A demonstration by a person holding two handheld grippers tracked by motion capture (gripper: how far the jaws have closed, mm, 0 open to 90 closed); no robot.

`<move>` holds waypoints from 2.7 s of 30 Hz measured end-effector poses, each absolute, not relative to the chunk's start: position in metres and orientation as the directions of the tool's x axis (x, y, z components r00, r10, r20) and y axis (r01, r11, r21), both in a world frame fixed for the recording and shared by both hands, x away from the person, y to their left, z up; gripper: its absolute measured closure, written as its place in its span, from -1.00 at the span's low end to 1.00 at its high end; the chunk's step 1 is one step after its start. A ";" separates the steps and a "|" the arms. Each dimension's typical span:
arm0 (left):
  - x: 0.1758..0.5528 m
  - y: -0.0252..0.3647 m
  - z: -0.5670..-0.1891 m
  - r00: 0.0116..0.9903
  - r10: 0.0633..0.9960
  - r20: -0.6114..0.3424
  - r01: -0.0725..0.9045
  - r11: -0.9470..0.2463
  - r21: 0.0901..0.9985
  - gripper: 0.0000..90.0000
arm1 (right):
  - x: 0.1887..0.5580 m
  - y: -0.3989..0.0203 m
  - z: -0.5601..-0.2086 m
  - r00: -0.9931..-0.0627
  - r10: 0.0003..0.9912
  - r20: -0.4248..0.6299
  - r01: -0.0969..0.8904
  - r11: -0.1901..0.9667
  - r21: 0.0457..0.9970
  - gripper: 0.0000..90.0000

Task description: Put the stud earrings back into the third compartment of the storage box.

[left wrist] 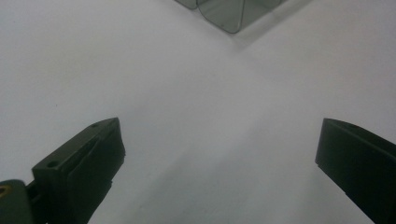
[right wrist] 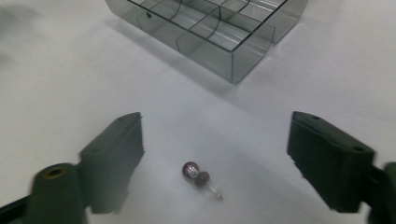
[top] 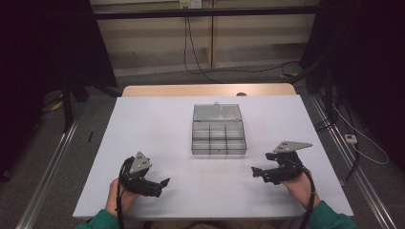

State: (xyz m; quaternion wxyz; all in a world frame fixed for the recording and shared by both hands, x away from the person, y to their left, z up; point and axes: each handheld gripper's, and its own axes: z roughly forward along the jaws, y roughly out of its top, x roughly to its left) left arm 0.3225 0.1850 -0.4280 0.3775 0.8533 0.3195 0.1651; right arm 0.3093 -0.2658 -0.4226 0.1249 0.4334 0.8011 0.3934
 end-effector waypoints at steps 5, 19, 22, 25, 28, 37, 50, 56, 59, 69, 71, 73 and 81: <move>0.324 0.185 -0.428 0.739 0.672 0.041 0.424 -0.512 0.748 -0.98 | 0.309 -0.269 -0.422 -0.609 0.780 0.143 0.586 0.321 0.744 -0.16; 0.324 0.185 -0.429 0.739 0.673 0.037 0.428 -0.511 0.746 -0.98 | 0.309 -0.257 -0.429 -0.659 0.738 0.144 0.603 0.405 0.687 0.57; 0.325 0.185 -0.429 0.739 0.673 0.038 0.428 -0.511 0.745 -0.98 | 0.309 -0.255 -0.431 -0.664 0.736 0.134 0.603 0.420 0.678 0.62; 0.325 0.185 -0.429 0.739 0.672 0.036 0.430 -0.512 0.744 -0.98 | 0.309 -0.254 -0.432 -0.668 0.733 0.125 0.602 0.435 0.669 0.63; 0.326 0.185 -0.430 0.740 0.672 0.037 0.429 -0.513 0.743 -0.98 | 0.310 -0.252 -0.435 -0.670 0.734 0.111 0.605 0.453 0.655 0.64; 0.326 0.184 -0.430 0.742 0.670 0.038 0.433 -0.521 0.736 -0.97 | 0.309 -0.249 -0.437 -0.670 0.738 0.078 0.604 0.481 0.636 0.75; 0.326 0.184 -0.430 0.741 0.670 0.042 0.430 -0.523 0.736 -0.97 | 0.308 -0.248 -0.434 -0.662 0.748 0.055 0.587 0.471 0.658 0.83; 0.326 0.184 -0.430 0.739 0.672 0.048 0.432 -0.527 0.732 -0.97 | 0.306 -0.248 -0.431 -0.658 0.751 0.043 0.575 0.465 0.673 0.84; 0.326 0.184 -0.430 0.738 0.673 0.054 0.431 -0.531 0.729 -0.97 | 0.306 -0.248 -0.430 -0.655 0.755 0.037 0.570 0.461 0.680 0.84; 0.326 0.184 -0.431 0.736 0.674 0.061 0.429 -0.534 0.728 -0.96 | 0.305 -0.247 -0.427 -0.642 0.767 0.022 0.557 0.446 0.701 0.84; 0.326 0.184 -0.430 0.736 0.674 0.062 0.428 -0.535 0.728 -0.96 | 0.305 -0.246 -0.427 -0.641 0.767 0.020 0.554 0.445 0.704 0.84; 0.326 0.184 -0.430 0.735 0.675 0.062 0.428 -0.534 0.729 -0.96 | 0.304 -0.246 -0.426 -0.640 0.769 0.015 0.549 0.443 0.709 0.84; 0.326 0.184 -0.430 0.732 0.678 0.065 0.428 -0.532 0.730 -0.96 | 0.304 -0.244 -0.424 -0.636 0.771 -0.009 0.533 0.448 0.718 0.85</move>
